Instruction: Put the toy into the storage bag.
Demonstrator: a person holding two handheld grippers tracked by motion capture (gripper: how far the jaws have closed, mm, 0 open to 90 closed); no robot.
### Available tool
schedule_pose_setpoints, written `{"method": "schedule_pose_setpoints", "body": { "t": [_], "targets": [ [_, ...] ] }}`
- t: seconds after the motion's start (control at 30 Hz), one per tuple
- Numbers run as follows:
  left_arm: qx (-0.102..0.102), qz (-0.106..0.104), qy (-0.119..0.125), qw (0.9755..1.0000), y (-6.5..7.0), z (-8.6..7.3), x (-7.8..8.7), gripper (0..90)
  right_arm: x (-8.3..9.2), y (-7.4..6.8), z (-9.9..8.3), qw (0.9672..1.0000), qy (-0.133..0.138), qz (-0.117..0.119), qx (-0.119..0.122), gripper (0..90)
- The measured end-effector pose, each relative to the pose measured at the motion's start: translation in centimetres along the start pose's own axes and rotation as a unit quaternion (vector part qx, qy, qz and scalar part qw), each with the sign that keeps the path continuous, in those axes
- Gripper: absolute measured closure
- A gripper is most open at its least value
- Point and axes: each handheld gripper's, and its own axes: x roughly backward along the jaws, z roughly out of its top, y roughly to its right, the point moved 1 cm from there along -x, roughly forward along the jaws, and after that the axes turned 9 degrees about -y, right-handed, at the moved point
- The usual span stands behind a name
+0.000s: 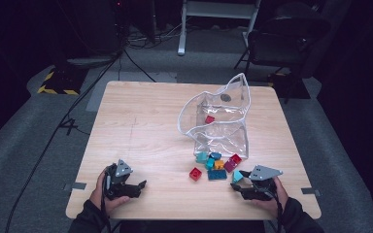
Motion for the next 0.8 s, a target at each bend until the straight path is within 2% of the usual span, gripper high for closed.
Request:
{"method": "schedule_pose_setpoints", "body": {
  "t": [0.03,0.07,0.17,0.27,0.3,0.6,0.8],
  "targets": [
    [0.0,0.0,0.0,1.0,0.0,0.0,0.0,11.8,0.0,0.0,0.0,1.0,0.001,-0.002,0.0,47.0],
    [0.0,0.0,0.0,1.0,0.0,0.0,0.0,11.8,0.1,0.1,0.0,1.0,0.002,-0.005,-0.002,53.3],
    [0.0,0.0,0.0,1.0,0.0,0.0,0.0,11.8,0.2,0.1,0.0,0.9999,0.007,-0.008,-0.004,56.7],
    [0.0,0.0,0.0,1.0,0.0,0.0,0.0,11.8,0.4,0.3,0.0,0.9998,0.012,-0.015,-0.007,56.8],
    [0.001,0.0,0.0,1.0,0.0,0.0,0.0,11.8,0.7,0.4,0.0,0.9995,0.021,-0.021,-0.014,56.9],
    [0.0,0.0,0.0,1.0,0.0,0.0,0.0,11.8,2.1,0.5,0.4,0.9978,0.054,-0.037,-0.014,57.2],
    [0.0,0.0,0.0,1.0,0.0,0.0,0.0,11.8,3.5,1.1,0.8,0.9953,0.08,-0.052,-0.019,57.4]
  ]
}}
